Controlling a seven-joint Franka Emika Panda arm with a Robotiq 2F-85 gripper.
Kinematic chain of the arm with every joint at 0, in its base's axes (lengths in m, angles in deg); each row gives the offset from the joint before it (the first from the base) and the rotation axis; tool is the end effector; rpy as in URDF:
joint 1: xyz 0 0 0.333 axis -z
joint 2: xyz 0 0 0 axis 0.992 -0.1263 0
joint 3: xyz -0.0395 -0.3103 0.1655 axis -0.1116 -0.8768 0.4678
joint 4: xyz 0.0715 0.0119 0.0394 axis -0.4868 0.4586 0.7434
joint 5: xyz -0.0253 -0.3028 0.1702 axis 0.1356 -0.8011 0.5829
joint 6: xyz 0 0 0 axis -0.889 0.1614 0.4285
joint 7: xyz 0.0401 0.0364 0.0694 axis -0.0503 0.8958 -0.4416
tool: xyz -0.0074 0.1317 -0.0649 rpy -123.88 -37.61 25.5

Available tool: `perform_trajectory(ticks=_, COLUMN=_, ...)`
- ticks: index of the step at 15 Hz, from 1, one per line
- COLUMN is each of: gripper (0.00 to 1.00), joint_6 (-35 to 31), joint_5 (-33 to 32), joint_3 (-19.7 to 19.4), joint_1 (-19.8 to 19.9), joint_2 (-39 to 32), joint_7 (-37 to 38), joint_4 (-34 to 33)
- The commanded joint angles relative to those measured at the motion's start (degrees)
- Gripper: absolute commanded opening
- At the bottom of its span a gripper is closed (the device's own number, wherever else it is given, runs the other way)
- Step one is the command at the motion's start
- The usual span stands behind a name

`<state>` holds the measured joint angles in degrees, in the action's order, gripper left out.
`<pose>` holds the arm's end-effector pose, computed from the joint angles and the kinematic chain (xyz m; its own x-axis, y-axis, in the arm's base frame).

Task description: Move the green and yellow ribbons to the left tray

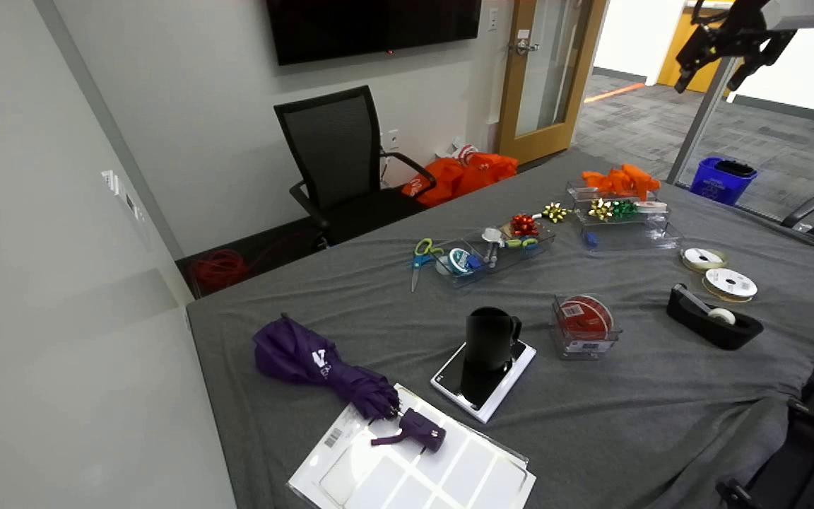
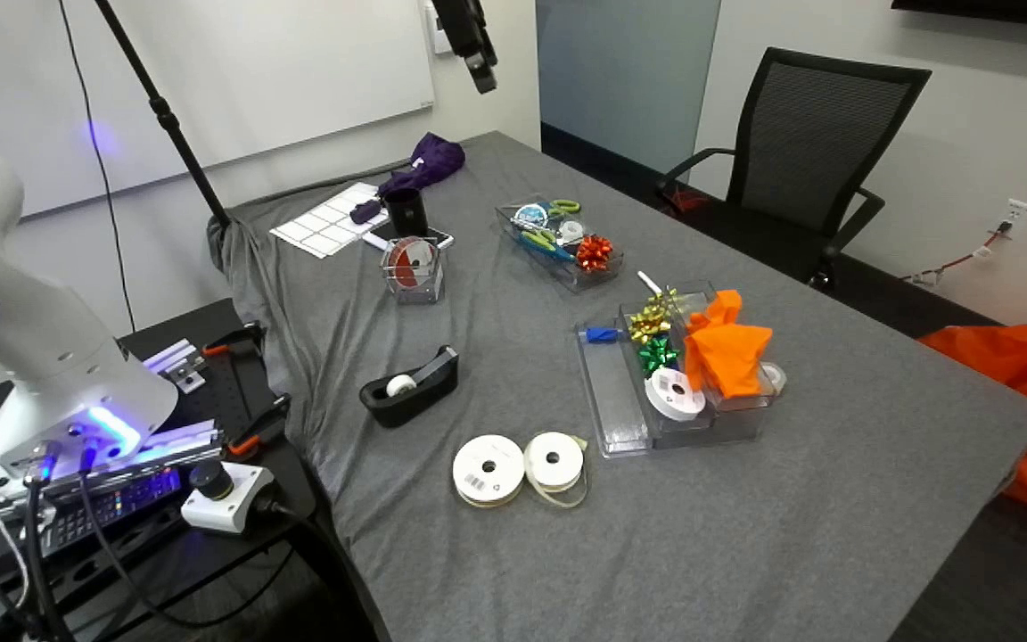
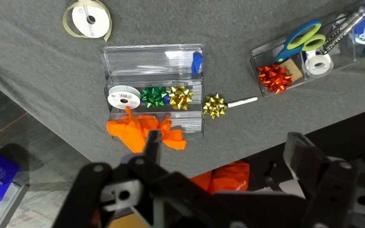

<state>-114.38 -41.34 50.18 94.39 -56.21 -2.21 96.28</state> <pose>0.4929 -0.1788 0.5645 0.7999 -0.4999 0.3321 -0.5329 -0.8461 0.0101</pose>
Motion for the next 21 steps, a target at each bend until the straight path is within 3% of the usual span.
perform_trajectory(ticks=1, gripper=1.00, joint_6=1.03, joint_5=3.81, joint_3=-2.39, joint_1=0.17, joint_2=-11.40, joint_7=-2.70, joint_4=-9.56)
perform_trajectory(ticks=7, gripper=1.00, joint_6=-0.37, joint_5=6.56, joint_3=-4.70, joint_1=1.31, joint_2=-25.84, joint_7=-4.45, joint_4=-18.00)
perform_trajectory(ticks=16, gripper=1.00, joint_6=-1.94, joint_5=2.39, joint_3=-7.92, joint_1=3.16, joint_2=-42.50, joint_7=-3.84, joint_4=-34.49)
perform_trajectory(ticks=18, gripper=1.00, joint_6=-3.37, joint_5=-1.29, joint_3=-9.47, joint_1=3.29, joint_2=-45.37, joint_7=-4.77, joint_4=-37.88)
perform_trajectory(ticks=19, gripper=1.00, joint_6=-1.92, joint_5=0.74, joint_3=-8.32, joint_1=2.85, joint_2=-41.79, joint_7=-3.09, joint_4=-33.46)
perform_trajectory(ticks=21, gripper=1.00, joint_6=-2.88, joint_5=-0.63, joint_3=-9.12, joint_1=3.11, joint_2=-43.97, joint_7=-3.42, joint_4=-35.90)
